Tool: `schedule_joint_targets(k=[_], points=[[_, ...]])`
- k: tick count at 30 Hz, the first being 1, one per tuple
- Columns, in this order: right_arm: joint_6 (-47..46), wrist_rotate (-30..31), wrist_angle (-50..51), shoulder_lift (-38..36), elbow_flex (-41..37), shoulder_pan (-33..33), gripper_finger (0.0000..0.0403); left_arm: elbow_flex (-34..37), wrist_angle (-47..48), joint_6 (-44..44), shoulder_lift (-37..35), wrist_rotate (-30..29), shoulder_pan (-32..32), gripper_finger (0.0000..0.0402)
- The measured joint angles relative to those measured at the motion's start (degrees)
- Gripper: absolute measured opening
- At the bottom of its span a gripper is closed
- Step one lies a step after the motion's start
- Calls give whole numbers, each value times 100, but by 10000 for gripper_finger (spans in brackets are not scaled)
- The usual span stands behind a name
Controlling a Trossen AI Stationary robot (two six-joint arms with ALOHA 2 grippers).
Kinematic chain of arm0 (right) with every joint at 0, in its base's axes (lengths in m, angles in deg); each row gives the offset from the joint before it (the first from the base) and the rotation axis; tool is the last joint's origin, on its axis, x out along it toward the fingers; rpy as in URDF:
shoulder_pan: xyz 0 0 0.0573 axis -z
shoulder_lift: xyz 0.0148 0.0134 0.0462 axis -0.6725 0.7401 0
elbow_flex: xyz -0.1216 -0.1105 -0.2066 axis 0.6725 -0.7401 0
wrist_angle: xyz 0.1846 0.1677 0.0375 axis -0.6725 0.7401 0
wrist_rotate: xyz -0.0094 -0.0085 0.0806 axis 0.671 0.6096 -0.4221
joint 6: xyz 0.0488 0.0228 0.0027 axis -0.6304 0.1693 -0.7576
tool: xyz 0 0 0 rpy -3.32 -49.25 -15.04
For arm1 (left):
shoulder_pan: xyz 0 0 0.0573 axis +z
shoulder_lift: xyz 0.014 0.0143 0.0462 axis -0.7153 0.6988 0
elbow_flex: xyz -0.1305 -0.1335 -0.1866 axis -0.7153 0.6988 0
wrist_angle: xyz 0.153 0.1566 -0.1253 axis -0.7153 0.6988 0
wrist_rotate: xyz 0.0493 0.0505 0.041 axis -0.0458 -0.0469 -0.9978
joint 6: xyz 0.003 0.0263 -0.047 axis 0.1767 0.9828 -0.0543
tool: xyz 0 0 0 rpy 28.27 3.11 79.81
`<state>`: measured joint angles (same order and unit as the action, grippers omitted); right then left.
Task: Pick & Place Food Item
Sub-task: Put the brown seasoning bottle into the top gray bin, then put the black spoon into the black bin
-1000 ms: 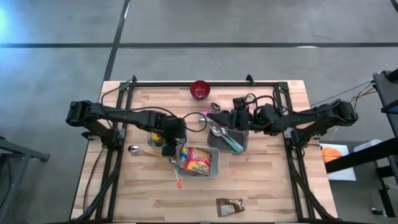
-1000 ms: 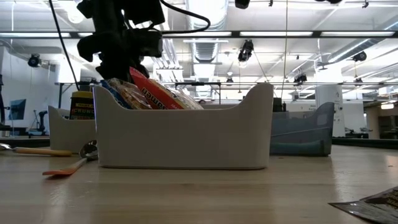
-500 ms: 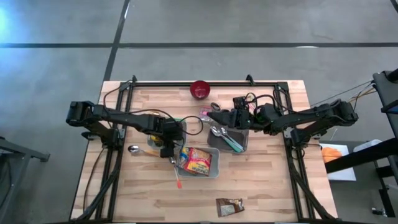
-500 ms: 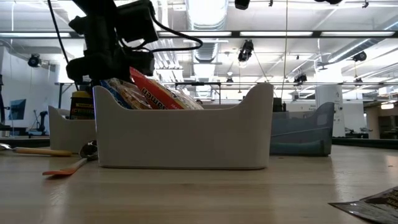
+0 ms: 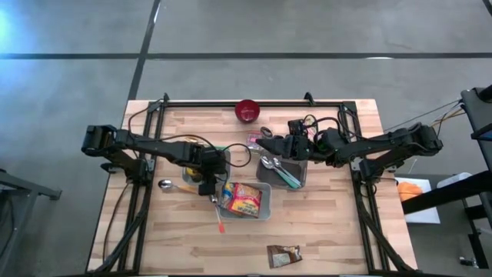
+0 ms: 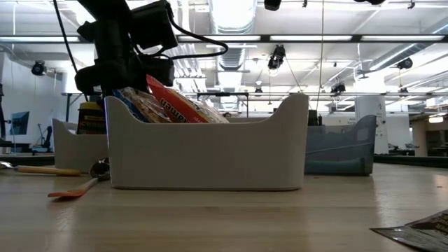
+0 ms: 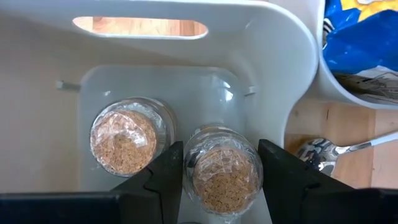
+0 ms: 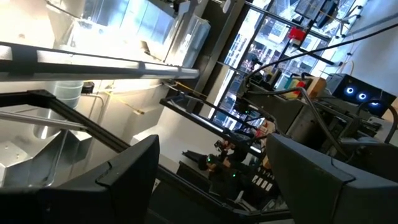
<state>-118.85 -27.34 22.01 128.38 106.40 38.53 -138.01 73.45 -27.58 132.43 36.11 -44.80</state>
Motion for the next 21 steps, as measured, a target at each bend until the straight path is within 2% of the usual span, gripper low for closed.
schedule_joint_targets(k=[3, 7, 11, 15, 21], points=[[0, -2, 0, 0, 0, 0, 290, 1, 0, 118, 0, 57, -1, 173], [0, -7, 0, 0, 0, 0, 290, 1, -2, 125, 0, 56, -3, 260], [25, -35, 0, 0, 0, 0, 290, 1, -2, 126, 0, 54, -3, 310], [40, -53, 0, 0, 0, 0, 290, -2, 0, 133, -2, 54, -3, 329], [46, -55, 0, 0, 0, 0, 290, -8, 20, 144, -41, 76, -3, 331]])
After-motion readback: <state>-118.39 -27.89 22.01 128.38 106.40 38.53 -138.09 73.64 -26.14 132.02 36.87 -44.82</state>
